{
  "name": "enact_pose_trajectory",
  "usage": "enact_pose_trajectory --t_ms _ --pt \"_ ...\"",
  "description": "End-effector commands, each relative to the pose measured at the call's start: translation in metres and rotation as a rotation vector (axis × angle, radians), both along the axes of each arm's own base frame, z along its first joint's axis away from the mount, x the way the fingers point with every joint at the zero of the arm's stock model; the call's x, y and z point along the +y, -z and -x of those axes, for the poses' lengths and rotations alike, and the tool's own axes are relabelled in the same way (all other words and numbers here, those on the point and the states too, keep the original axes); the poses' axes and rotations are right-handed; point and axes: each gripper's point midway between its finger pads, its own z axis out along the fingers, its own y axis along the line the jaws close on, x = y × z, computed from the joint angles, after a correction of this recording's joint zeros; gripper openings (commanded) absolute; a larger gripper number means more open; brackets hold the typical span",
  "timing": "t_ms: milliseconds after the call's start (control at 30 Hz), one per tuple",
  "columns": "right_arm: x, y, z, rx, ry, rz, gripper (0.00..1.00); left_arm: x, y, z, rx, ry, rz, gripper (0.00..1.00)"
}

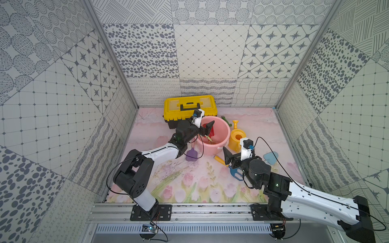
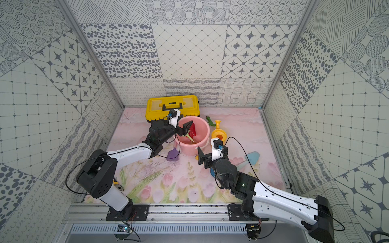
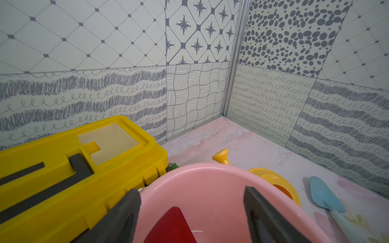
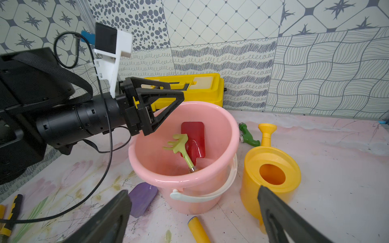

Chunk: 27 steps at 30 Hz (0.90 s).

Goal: Organize the gardening tools
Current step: Place the gardening tool in the container, then pick up the gardening tool from the center of the board.

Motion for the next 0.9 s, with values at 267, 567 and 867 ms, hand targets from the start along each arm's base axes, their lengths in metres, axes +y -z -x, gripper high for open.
enact_pose_trajectory --t_ms 267,567,867 --pt "-0.011 0.010 -0.011 0.054 0.059 -0.024 0.97 0.001 -0.054 0.056 0.092 0.044 0.216 1.00" --pt "-0.055 0.047 -0.039 0.184 0.204 -0.100 0.97 0.025 -0.003 0.109 0.388 -0.056 0.278 0.99" --pt "-0.122 0.127 -0.040 0.483 0.431 -0.146 0.97 0.063 0.034 0.136 0.545 -0.173 0.391 0.99"
